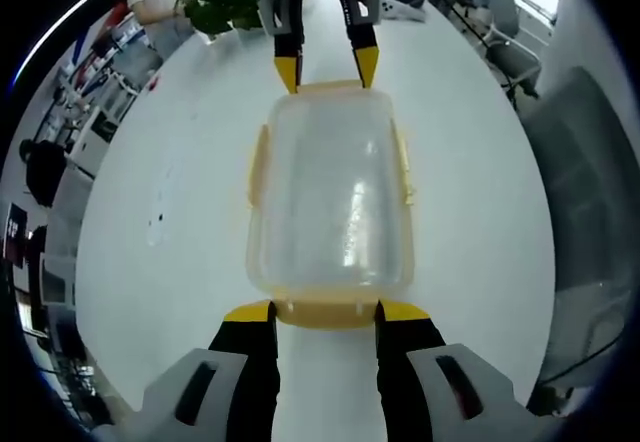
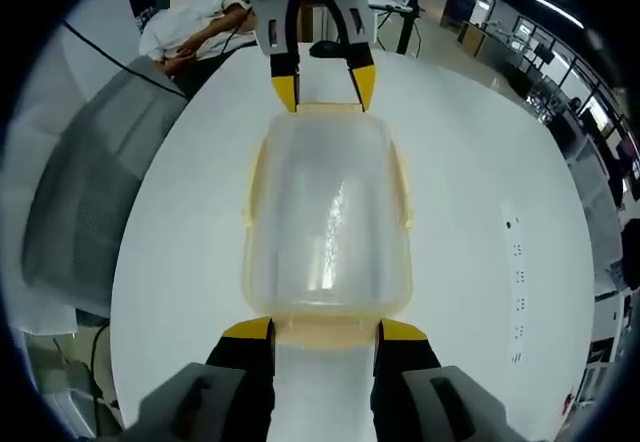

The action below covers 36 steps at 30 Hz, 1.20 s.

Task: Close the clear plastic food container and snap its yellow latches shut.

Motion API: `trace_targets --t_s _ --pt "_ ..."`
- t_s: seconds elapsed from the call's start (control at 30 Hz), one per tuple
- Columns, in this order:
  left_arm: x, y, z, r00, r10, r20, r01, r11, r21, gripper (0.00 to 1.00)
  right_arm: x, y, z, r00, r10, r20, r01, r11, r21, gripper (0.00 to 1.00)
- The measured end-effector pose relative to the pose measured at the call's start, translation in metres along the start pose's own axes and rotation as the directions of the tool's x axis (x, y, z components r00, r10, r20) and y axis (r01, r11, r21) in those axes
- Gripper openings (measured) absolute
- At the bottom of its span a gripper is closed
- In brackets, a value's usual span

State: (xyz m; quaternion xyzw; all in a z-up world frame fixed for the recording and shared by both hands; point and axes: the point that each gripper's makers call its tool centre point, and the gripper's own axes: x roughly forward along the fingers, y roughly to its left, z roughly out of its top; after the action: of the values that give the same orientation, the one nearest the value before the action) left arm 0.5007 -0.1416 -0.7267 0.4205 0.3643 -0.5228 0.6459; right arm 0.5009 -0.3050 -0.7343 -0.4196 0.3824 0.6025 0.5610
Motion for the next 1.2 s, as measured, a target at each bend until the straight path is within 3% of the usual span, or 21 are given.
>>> trace_targets --t_s 0.97,1.17,1.2 --pt "0.014 -0.004 0.001 1.000 -0.030 0.007 0.030 0.999 -0.025 0.35 0.010 -0.001 -0.010 0.999 0.036 0.018 -0.036 0.999 0.014 0.36" --pt "0.013 -0.005 0.001 1.000 -0.022 0.013 0.022 1.000 -0.009 0.37 0.010 0.000 -0.013 0.999 0.043 0.023 -0.043 0.999 -0.011 0.39" --pt "0.013 -0.003 -0.001 1.000 -0.014 0.009 0.014 1.000 -0.007 0.37 0.011 0.001 -0.014 0.999 0.042 0.023 -0.042 0.999 -0.009 0.44"
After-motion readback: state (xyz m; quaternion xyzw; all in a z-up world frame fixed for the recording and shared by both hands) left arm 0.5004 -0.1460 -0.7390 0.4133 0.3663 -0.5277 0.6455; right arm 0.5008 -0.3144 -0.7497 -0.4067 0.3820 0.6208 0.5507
